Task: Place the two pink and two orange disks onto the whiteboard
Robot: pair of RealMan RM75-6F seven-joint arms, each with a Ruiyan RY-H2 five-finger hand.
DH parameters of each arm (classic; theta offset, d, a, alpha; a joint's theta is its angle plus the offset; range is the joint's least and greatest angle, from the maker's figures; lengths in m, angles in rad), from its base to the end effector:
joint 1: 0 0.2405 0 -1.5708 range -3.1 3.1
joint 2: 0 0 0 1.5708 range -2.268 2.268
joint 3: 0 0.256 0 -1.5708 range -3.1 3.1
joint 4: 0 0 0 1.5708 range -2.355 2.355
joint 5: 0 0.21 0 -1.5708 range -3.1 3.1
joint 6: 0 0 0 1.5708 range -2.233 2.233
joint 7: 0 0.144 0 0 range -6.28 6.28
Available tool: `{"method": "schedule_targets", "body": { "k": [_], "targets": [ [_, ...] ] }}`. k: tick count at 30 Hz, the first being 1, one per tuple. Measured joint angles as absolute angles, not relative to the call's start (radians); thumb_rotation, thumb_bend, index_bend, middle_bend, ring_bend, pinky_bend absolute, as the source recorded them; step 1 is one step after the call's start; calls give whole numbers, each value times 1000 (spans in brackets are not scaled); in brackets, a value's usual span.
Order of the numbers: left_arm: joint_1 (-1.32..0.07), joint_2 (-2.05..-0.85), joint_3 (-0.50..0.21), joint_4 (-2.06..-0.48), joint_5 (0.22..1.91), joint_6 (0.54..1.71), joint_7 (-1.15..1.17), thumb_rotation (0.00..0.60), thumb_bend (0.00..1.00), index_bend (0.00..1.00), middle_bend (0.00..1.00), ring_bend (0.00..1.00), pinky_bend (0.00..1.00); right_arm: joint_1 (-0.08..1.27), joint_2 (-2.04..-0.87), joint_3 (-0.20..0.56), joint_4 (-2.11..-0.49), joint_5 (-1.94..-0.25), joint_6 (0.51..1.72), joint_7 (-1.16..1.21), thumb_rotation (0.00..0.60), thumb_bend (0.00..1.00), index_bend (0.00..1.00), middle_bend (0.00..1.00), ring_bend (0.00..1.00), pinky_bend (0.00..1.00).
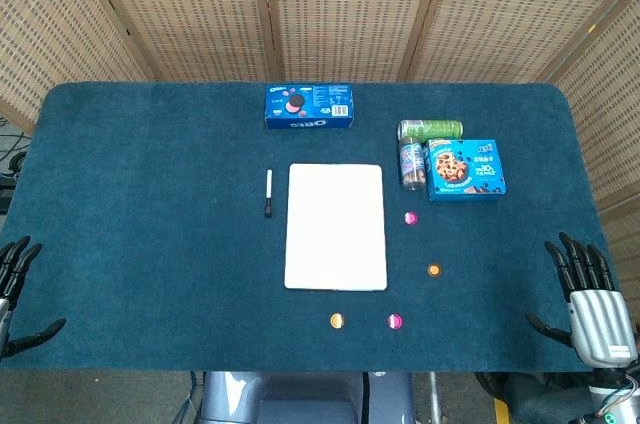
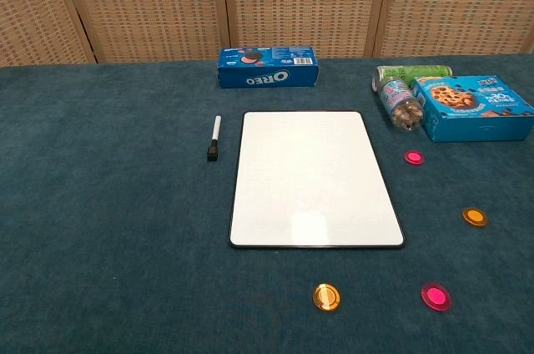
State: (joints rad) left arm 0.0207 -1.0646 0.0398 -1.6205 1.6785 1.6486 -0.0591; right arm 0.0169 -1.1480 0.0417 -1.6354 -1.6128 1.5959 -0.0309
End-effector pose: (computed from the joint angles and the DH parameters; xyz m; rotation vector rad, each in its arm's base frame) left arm -0.3031 0.1285 0.1745 -1.4306 -0.8668 -0.9812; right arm -0.2950 -0.1573 0.1558 1.3744 -0.8404 0.9960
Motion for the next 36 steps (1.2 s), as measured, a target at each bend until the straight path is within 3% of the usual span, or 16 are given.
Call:
{"method": "schedule_targets", "body": {
  "k": [10, 12, 13, 15, 17, 18, 19, 21, 25, 32, 36],
  "targets": [
    [14, -1068, 38, -1623, 1672, 1632, -51, 600, 0, 0, 0, 0, 0, 26, -1154, 35, -1629, -1621, 1577, -34, 600, 0, 0, 5, 0, 0],
    [14, -1069, 36, -1623, 1673, 1633, -46, 600, 0, 0, 0, 0, 0, 34, -1158, 35, -1625, -1626, 1568, -35, 600, 0, 0, 107, 67, 62],
    [13, -1071, 35, -1622, 1672, 1633, -43, 600, 0, 0, 0, 0, 0, 40, -1160, 36, -1623, -1629, 1564, -37, 600, 0, 0, 179, 139, 132],
    [11, -1074, 31, -1621, 1663, 1627, -38, 600, 0, 0, 0, 0, 0, 63, -1166, 46, -1612, -1638, 1549, -46, 600, 0, 0, 466, 465, 506],
    [7, -1076, 26, -1623, 1650, 1617, -34, 600, 0, 0, 0, 0, 0, 98, -1172, 59, -1602, -1646, 1516, -52, 600, 0, 9, 679, 694, 820],
    [5, -1076, 24, -1624, 1644, 1612, -31, 600, 0, 0, 0, 0, 0, 116, -1173, 65, -1600, -1648, 1496, -52, 600, 0, 30, 767, 787, 931],
    [2, -1076, 20, -1627, 1638, 1607, -29, 600, 0, 0, 0, 0, 0, 135, -1173, 70, -1599, -1650, 1474, -51, 600, 0, 51, 808, 833, 971],
    [-4, -1077, 13, -1634, 1624, 1595, -20, 600, 0, 0, 0, 0, 0, 185, -1171, 84, -1599, -1653, 1412, -46, 600, 14, 126, 886, 923, 1000],
    [-15, -1079, 4, -1642, 1601, 1572, -3, 600, 0, 0, 0, 0, 0, 289, -1167, 115, -1600, -1651, 1279, -41, 600, 129, 207, 946, 989, 1000],
    [-38, -1086, -14, -1645, 1562, 1530, 16, 600, 0, 0, 0, 0, 0, 491, -1174, 184, -1594, -1568, 1005, -45, 600, 270, 288, 970, 1000, 1000],
    [-47, -1090, -22, -1646, 1542, 1512, 24, 600, 0, 0, 0, 0, 0, 572, -1210, 215, -1572, -1496, 920, -107, 600, 379, 335, 980, 1000, 1000]
  ]
}}
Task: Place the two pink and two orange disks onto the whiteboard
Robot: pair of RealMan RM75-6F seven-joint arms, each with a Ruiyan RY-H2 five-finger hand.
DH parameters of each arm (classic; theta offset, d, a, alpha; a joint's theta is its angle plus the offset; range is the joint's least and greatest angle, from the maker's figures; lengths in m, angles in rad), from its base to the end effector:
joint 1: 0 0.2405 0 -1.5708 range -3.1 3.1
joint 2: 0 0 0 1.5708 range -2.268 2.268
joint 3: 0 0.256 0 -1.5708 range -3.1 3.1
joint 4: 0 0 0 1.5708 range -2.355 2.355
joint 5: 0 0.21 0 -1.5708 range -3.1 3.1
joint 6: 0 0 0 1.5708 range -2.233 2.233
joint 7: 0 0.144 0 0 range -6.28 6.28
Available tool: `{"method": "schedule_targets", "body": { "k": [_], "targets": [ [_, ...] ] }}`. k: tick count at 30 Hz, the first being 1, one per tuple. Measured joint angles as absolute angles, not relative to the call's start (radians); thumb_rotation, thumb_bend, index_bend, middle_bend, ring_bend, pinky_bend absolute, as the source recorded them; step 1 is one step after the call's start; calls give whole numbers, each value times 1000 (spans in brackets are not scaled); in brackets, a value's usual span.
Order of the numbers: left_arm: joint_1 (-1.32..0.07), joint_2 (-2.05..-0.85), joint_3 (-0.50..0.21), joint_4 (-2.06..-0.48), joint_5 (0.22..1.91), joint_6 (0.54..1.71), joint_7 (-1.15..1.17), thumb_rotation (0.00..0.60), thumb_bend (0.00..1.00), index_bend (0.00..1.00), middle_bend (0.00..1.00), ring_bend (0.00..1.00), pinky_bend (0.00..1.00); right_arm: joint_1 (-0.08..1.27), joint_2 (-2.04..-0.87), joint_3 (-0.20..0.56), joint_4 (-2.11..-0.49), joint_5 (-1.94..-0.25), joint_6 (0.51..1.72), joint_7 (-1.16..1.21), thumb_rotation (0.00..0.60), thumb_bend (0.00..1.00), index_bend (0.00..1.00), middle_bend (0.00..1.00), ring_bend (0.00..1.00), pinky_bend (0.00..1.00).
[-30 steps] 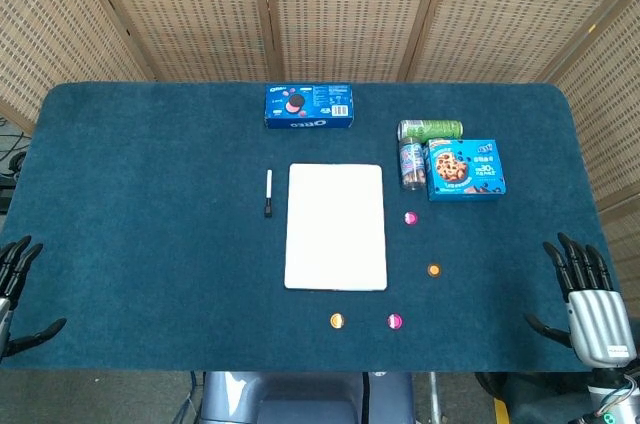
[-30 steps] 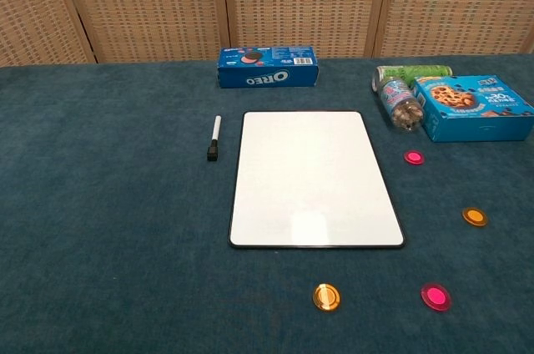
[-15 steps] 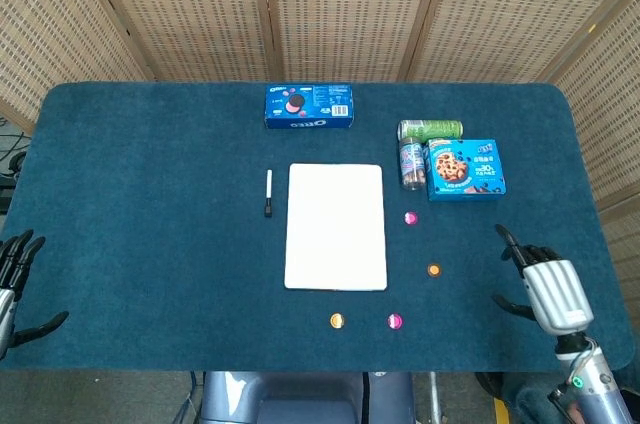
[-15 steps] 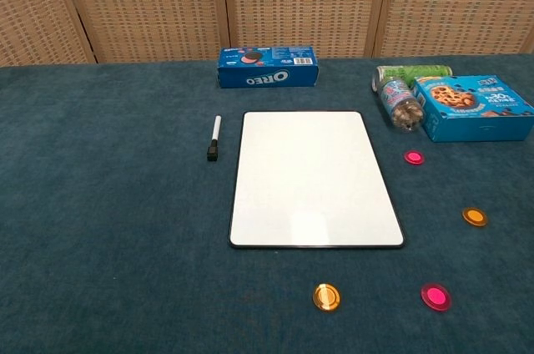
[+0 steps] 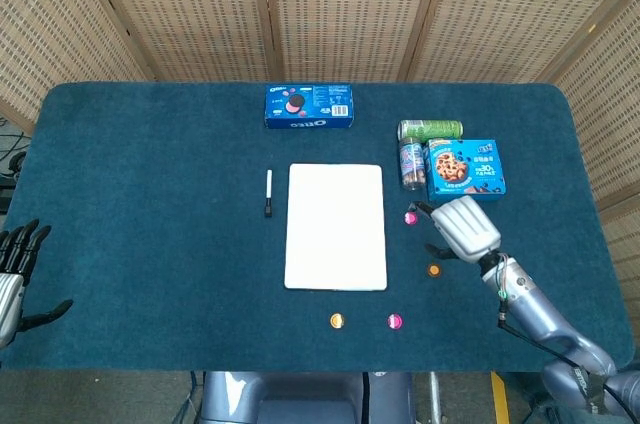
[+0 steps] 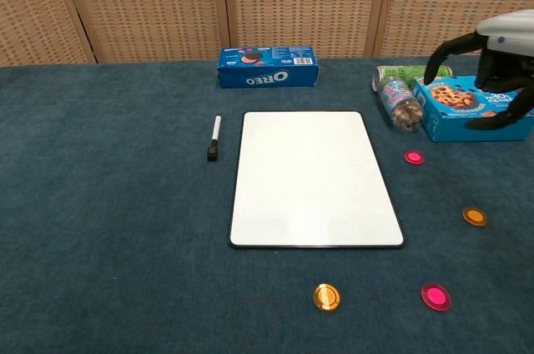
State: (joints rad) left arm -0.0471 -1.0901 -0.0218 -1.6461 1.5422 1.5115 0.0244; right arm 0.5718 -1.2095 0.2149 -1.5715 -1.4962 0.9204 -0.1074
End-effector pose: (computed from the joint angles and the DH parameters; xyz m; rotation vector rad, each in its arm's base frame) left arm -0.3081 0.1631 0.1625 -1.4070 -0.8960 -0.8851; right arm -0.1923 -0.3319 0.0851 1.9361 -0.7531 0.9249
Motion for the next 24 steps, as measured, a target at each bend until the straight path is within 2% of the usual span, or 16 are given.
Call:
{"method": "schedule_targets", "body": {
  "k": [4, 11, 17, 24],
  "targets": [
    [-63, -1095, -33, -1647, 1510, 1480, 35, 600, 0, 0, 0, 0, 0, 638, -1272, 241, -1518, -1396, 841, -187, 600, 387, 336, 981, 1000, 1000],
    [-75, -1099, -42, -1645, 1484, 1460, 47, 600, 0, 0, 0, 0, 0, 747, -1396, 265, -1407, -1111, 752, -394, 600, 387, 336, 981, 1000, 1000],
    [-76, -1099, -41, -1645, 1481, 1460, 48, 600, 0, 0, 0, 0, 0, 819, -1471, 244, -1360, -876, 726, -551, 600, 378, 336, 981, 1000, 1000],
    [-81, -1096, -39, -1649, 1474, 1449, 52, 600, 0, 0, 0, 0, 0, 873, -1523, 195, -1335, -738, 763, -652, 600, 363, 336, 981, 1000, 1000]
  ]
}}
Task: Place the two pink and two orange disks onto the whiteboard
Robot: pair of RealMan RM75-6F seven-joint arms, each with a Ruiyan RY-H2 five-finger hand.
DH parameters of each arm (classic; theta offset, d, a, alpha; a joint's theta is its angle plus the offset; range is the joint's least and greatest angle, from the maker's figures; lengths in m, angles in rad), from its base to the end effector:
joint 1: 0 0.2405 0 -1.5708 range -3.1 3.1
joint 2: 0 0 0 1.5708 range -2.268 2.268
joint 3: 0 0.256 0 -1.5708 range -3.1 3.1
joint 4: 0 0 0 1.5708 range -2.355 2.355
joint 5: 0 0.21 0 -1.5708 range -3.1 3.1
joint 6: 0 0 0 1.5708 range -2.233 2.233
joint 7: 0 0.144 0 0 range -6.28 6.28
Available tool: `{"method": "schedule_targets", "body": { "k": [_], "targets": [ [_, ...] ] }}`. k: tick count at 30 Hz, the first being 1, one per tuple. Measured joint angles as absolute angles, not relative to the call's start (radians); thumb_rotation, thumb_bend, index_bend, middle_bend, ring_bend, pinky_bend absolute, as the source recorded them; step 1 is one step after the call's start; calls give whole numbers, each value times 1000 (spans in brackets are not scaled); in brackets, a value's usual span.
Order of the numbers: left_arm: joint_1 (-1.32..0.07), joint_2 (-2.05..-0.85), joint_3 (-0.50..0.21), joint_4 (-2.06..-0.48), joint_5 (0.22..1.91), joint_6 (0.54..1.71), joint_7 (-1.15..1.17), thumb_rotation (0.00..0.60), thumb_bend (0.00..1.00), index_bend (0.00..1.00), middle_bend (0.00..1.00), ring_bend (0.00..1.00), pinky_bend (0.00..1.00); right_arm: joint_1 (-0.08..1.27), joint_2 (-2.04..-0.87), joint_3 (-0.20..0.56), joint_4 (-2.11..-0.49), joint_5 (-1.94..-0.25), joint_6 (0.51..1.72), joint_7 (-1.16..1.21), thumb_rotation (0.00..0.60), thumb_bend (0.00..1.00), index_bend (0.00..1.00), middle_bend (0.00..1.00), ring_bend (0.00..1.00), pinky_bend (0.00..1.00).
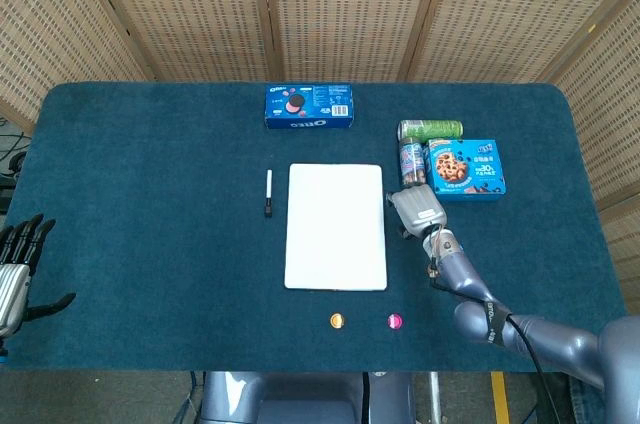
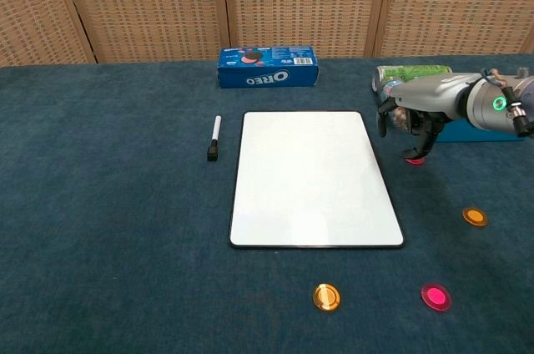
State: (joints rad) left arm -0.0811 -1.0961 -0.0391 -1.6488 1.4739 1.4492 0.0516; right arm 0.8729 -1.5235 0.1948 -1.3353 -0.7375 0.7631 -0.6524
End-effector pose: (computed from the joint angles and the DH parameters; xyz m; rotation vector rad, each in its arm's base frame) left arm -0.3124 0.1770 0.1582 -1.4009 -0.9225 -0.8356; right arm -0.1725 -0.3947 -0.0100 1.8835 -0.8855 0.5369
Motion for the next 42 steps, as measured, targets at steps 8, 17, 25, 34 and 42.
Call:
{"method": "schedule_targets", "body": {
  "k": [8, 17, 25, 34, 42],
  "targets": [
    [-83, -1094, -36, -1650, 1474, 1447, 51, 600, 0, 0, 0, 0, 0, 880, -1585, 157, -1266, -714, 839, -681, 600, 363, 336, 981, 1000, 1000],
    [-86, -1096, -34, -1651, 1471, 1443, 60, 600, 0, 0, 0, 0, 0, 855, -1610, 139, -1206, -781, 848, -605, 600, 311, 368, 981, 1000, 1000],
    [-87, -1098, -32, -1654, 1472, 1444, 66, 600, 0, 0, 0, 0, 0, 838, -1634, 133, -1156, -806, 838, -567, 600, 318, 372, 981, 1000, 1000],
    [-87, -1100, -31, -1653, 1472, 1446, 68, 600, 0, 0, 0, 0, 0, 839, -1635, 134, -1137, -796, 813, -575, 600, 337, 372, 981, 1000, 1000],
    [-89, -1102, -31, -1652, 1470, 1444, 72, 600, 0, 0, 0, 0, 0, 840, -1637, 131, -1123, -783, 804, -592, 600, 337, 416, 981, 1000, 1000]
  ]
}}
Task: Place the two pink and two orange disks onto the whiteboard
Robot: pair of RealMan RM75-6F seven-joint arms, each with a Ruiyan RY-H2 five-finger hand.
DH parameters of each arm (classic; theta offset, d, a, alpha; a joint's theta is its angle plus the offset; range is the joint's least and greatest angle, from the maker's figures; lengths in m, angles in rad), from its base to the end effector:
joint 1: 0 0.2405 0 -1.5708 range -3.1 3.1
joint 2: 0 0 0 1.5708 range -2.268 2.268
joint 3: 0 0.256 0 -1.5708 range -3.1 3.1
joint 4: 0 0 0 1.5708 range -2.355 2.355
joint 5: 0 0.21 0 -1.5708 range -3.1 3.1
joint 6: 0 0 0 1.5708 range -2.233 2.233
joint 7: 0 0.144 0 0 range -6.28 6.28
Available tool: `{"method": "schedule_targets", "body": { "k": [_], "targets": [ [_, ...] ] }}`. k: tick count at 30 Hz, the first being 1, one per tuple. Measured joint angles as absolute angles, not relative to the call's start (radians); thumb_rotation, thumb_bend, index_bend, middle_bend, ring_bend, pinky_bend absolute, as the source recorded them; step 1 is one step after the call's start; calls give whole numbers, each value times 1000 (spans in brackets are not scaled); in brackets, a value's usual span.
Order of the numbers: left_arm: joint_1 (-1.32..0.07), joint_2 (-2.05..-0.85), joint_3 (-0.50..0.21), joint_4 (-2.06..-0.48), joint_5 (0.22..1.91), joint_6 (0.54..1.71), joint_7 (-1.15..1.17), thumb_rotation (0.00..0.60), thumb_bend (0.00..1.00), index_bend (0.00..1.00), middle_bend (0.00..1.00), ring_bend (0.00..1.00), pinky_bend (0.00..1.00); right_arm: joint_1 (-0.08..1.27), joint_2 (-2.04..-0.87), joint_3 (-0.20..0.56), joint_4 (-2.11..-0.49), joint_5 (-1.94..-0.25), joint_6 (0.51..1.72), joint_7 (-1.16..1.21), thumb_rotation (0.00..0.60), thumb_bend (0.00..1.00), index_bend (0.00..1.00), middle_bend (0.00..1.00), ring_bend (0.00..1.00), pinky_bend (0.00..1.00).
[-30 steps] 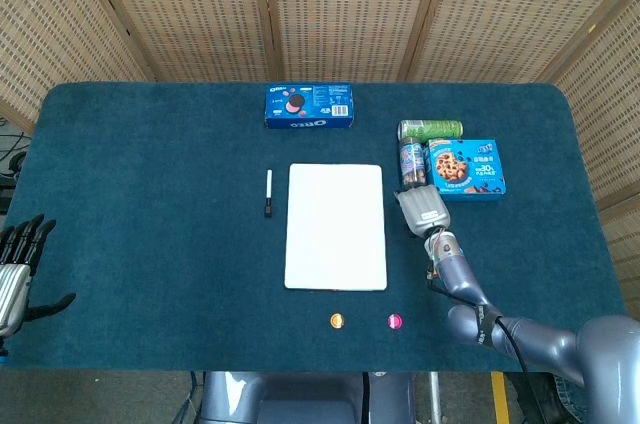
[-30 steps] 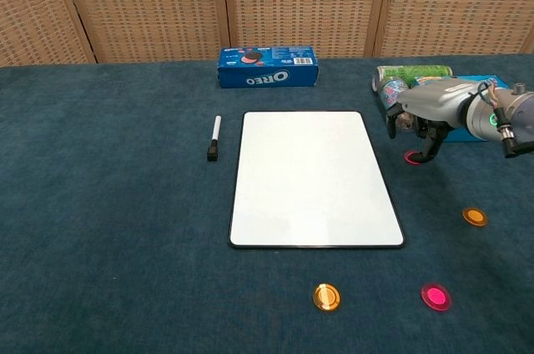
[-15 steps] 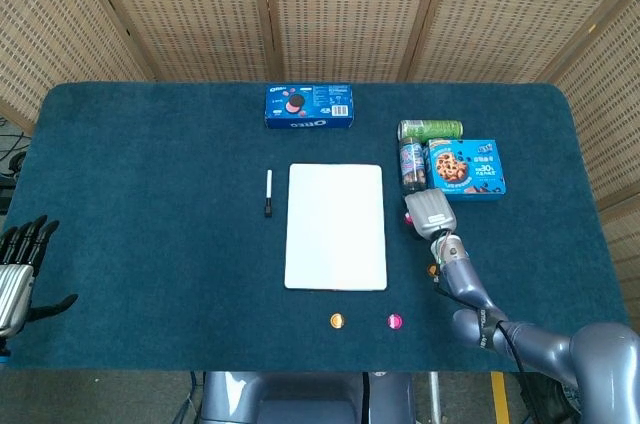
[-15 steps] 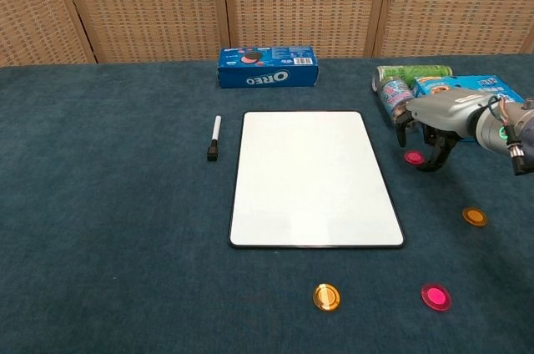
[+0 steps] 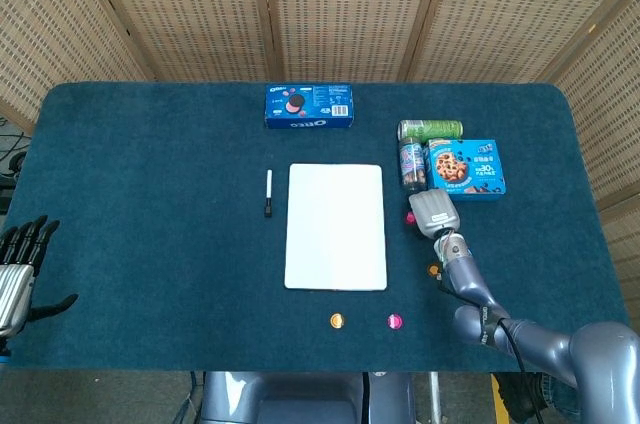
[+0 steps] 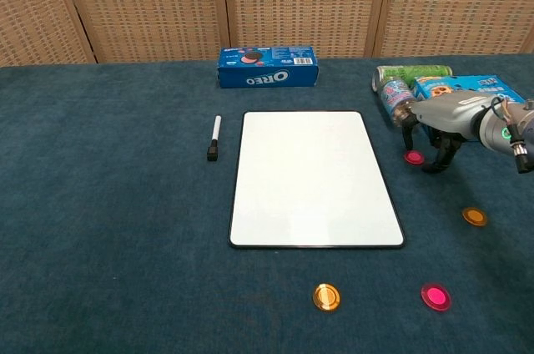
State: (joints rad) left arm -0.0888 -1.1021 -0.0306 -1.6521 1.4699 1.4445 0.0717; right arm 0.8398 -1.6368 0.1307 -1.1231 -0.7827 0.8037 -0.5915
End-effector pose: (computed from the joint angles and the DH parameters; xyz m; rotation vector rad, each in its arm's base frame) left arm -0.3114 0.1774 0.1543 -1.4142 -0.9208 -0.8224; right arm -0.2157 -0.3974 -0.0250 1.8044 -0.8505 0.4635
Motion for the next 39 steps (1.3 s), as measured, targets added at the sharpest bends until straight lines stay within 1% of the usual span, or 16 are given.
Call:
{"method": "schedule_targets", "body": {
  "k": [6, 15, 21, 24, 28, 33, 34, 35, 37, 38, 39],
  "targets": [
    [-89, -1103, -30, -1653, 1471, 1445, 74, 600, 0, 0, 0, 0, 0, 842, -1635, 131, -1121, -772, 784, -591, 600, 354, 504, 981, 1000, 1000],
    [-90, -1101, -28, -1653, 1470, 1443, 71, 600, 0, 0, 0, 0, 0, 844, -1621, 145, -1145, -761, 782, -579, 600, 370, 519, 981, 1000, 1000],
    [-91, -1100, -28, -1655, 1468, 1441, 69, 600, 0, 0, 0, 0, 0, 850, -1585, 179, -1217, -736, 774, -549, 600, 381, 519, 981, 1000, 1000],
    [-92, -1099, -28, -1657, 1468, 1439, 71, 600, 0, 0, 0, 0, 0, 864, -1558, 205, -1283, -698, 764, -538, 600, 386, 519, 981, 1000, 1000],
    [-95, -1100, -27, -1655, 1474, 1438, 73, 600, 0, 0, 0, 0, 0, 912, -1546, 232, -1363, -645, 782, -575, 600, 382, 519, 981, 1000, 1000],
    [-99, -1098, -30, -1650, 1475, 1436, 61, 600, 0, 0, 0, 0, 0, 1017, -1572, 278, -1419, -491, 843, -673, 600, 400, 519, 980, 1000, 1000],
    [-100, -1097, -31, -1650, 1477, 1438, 58, 600, 0, 0, 0, 0, 0, 1038, -1581, 286, -1424, -459, 856, -691, 600, 400, 506, 979, 1000, 1000],
    [-100, -1096, -31, -1649, 1479, 1438, 54, 600, 0, 0, 0, 0, 0, 1065, -1593, 294, -1430, -417, 872, -717, 600, 388, 453, 977, 1000, 1000],
    [-102, -1095, -32, -1647, 1478, 1436, 49, 600, 0, 0, 0, 0, 0, 1105, -1613, 303, -1434, -359, 896, -760, 600, 304, 285, 973, 1000, 1000],
    [-103, -1094, -33, -1646, 1475, 1433, 46, 600, 0, 0, 0, 0, 0, 1131, -1624, 307, -1437, -325, 910, -785, 600, 229, 173, 971, 1000, 1000],
    [-104, -1093, -33, -1645, 1471, 1429, 43, 600, 0, 0, 0, 0, 0, 1146, -1630, 310, -1440, -305, 920, -800, 600, 162, 93, 969, 1000, 1000]
  ]
}}
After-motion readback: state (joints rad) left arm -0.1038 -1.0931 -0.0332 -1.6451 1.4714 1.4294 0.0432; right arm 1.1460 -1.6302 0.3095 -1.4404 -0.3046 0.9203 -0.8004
